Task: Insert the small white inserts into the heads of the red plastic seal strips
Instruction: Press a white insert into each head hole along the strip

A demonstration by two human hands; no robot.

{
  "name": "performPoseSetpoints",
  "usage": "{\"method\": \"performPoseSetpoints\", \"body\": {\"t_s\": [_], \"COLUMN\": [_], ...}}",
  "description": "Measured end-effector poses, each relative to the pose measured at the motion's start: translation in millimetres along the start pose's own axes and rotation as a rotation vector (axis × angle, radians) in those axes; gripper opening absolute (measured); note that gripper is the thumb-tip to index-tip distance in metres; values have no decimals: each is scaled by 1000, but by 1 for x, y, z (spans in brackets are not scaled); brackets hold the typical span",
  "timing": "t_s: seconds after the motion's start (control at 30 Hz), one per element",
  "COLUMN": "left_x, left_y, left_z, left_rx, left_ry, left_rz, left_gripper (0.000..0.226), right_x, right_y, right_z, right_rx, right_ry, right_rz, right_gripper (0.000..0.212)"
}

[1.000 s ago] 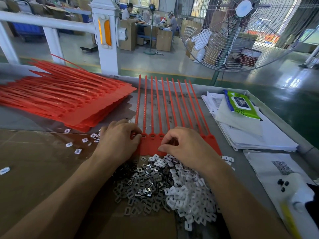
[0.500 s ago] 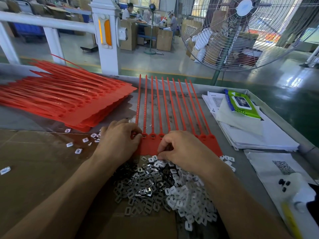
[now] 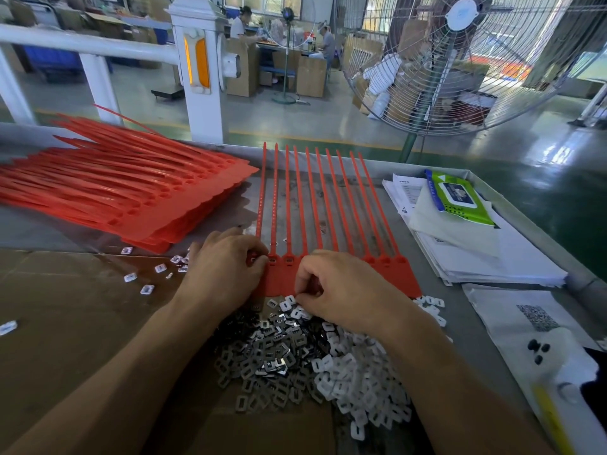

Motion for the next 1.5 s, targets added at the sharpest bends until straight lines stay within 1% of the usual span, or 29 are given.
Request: {"method": "performPoseSetpoints", "body": {"t_s": [0.13,0.23,0.37,0.43,0.53,0.6,0.67,0.77,0.93,1.03,1.17,1.27,1.43,1.5], "left_x": [-1,0,0,0,1,2,2,2,3,3,4,4,5,5], "left_y": [0,0,0,0,-1,-2,-2,-2,-3,-3,-4,-3,-4,-4], "left_z": [0,0,0,0,0,-1,-1,-1,-1,-1,-1,-2,-2,-2], "left_rx": [3,4,3,4,8,7,7,4,3,-1,0,4,5,6], "left_ry": [-3,1,6,7,8,9,11,5,5,0,-3,4,4,3], "left_rz": [5,8,5,8,15,19,19,20,27,22,11,3,2,-1], "left_gripper": [16,16,17,17,17,17,17,16,14,13,15,15,14,15], "right_x": [1,2,4,3,-8,-18,-26,-29,-19,-15,-12,-11,-7,-5], "right_y": [-3,-1,6,13,30,45,61,75,85,88,89,89,92,95], "right_z": [-1,-1,0,0,2,4,7,9,4,1,-2,-4,-8,-8], "right_rx": [-35,-31,11,40,110,176,251,316,366,362,370,356,368,382], "right_ry": [8,0,-14,27,153,232,277,286,248,254,240,254,274,304], "right_rz": [20,-9,-247,-306,-341,-347,-378,-343,-326,-284,-235,-232,-255,-263], "right_gripper": [12,13,13,12,13,13,14,17,24,25,18,22,21,24]}}
Point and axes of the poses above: each hand's wrist, its own z-axis away from the middle knuckle, its own x-axis out of the palm, y = z × x, the point moved 1 cm from there along -z, towards the middle knuckle, and after that the axes turned 1 degree about y, right-handed, at the moved point
